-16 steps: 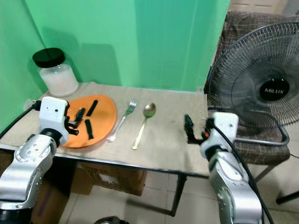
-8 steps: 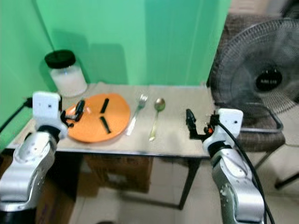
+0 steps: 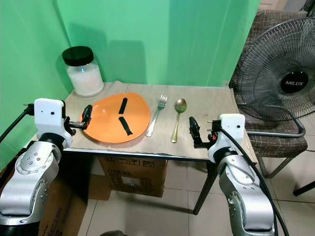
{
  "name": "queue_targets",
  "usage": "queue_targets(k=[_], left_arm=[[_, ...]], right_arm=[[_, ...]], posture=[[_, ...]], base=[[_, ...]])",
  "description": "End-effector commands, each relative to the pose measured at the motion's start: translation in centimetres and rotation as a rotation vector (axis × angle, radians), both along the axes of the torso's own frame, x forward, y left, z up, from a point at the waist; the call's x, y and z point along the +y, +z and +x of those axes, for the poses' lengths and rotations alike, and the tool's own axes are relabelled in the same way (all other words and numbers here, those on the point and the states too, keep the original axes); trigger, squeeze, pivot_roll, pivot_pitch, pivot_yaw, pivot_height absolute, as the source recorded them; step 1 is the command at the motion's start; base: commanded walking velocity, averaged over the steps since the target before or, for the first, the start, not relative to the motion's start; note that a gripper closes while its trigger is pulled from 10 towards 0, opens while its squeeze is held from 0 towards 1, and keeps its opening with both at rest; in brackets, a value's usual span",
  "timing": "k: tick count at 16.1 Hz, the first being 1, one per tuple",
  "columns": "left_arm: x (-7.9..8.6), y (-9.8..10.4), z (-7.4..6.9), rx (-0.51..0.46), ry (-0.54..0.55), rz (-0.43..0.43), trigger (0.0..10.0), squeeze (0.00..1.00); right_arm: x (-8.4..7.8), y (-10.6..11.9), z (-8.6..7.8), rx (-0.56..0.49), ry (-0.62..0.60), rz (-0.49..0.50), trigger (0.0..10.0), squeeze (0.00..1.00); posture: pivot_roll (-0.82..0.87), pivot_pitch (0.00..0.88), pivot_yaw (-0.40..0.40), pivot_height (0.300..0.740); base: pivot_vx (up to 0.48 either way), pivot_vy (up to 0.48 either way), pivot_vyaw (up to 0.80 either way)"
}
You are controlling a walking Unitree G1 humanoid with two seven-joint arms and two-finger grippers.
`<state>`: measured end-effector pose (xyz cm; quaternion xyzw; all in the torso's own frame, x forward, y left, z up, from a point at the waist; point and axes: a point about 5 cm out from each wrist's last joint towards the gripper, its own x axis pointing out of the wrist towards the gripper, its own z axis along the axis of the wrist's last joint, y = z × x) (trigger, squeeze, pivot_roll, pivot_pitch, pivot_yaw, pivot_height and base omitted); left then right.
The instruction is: Setting the table
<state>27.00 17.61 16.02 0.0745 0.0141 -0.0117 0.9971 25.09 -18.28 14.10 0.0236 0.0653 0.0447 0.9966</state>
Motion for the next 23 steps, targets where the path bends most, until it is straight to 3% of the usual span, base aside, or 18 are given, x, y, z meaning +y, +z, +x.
queue_targets(k=[1, 7, 16, 17, 20, 23], left_arm=[[-0.4, -0.1, 0.2, 0.005, -0.028, 0.010, 10.0, 1.00], [-0.7, -0.1, 0.4, 0.002, -0.031, -0.012, 10.0, 1.00], [-1.0, -0.1, 0.2, 0.003, -0.062, 0.001, 10.0, 1.00], [-1.3, -0.3, 0.2, 0.016, -0.072, 0.008, 10.0, 0.83], [-1.3, -0.2, 0.3, 0.008, -0.063, 0.014, 10.0, 0.85], [-1.4, -0.2, 0.4, 0.009, -0.062, 0.017, 10.0, 0.85]], right_arm=[[-0.3, 0.2, 0.2, 0.002, -0.034, 0.004, 10.0, 1.00], [-0.2, 0.4, 0.5, -0.008, -0.004, -0.041, 10.0, 1.00], [-0.7, 1.2, 1.5, -0.037, -0.003, -0.048, 10.0, 1.00], [-0.9, 1.2, 1.6, -0.034, -0.005, -0.027, 10.0, 1.00], [-1.0, 1.5, 1.9, -0.038, 0.018, -0.065, 10.0, 1.00], [-1.1, 1.8, 2.3, -0.044, 0.021, -0.061, 10.0, 1.00]], posture=[[0.10, 0.000, 0.044, 0.740], [0.10, 0.000, 0.038, 0.740], [0.11, 0.000, 0.025, 0.740], [0.11, 0.000, 0.025, 0.740], [0.11, 0.000, 0.022, 0.740], [0.11, 0.000, 0.017, 0.740]], base=[[0.000, 0.000, 0.00], [0.345, 0.000, 0.00], [0.401, 0.000, 0.70], [0.000, 0.000, 0.00], [0.000, -0.081, 0.00], [0.000, -0.474, 0.80]])
